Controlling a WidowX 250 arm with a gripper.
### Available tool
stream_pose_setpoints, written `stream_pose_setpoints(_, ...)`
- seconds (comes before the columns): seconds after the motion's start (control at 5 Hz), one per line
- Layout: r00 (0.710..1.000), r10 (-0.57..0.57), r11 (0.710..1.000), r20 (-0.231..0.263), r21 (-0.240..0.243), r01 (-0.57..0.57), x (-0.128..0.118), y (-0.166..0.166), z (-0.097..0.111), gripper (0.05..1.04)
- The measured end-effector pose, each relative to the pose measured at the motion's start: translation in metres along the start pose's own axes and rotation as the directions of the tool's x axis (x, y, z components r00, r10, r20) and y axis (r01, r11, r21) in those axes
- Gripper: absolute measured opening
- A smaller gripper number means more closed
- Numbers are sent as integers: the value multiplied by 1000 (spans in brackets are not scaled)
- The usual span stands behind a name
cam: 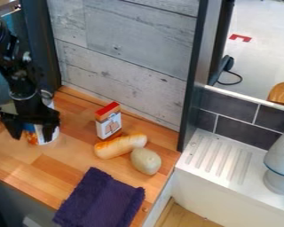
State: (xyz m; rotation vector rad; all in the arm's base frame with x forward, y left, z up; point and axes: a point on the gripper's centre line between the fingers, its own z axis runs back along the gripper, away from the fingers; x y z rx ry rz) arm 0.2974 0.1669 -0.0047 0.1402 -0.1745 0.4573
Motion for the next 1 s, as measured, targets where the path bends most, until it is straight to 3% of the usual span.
stream_pose_setpoints(0.4,1000,1,1000,2,-17,-1,41,11,-8,1001)
stream_pose_setpoints(0.6,1000,3,1000,-4,-29,-3,39,11,-7,1000)
stream_pose_setpoints(0.8,1000,26,998,0,-57,-26,13,15,20,1000)
stream_pose_setpoints(1.0,989,71,995,133,-77,-61,-20,26,92,1000)
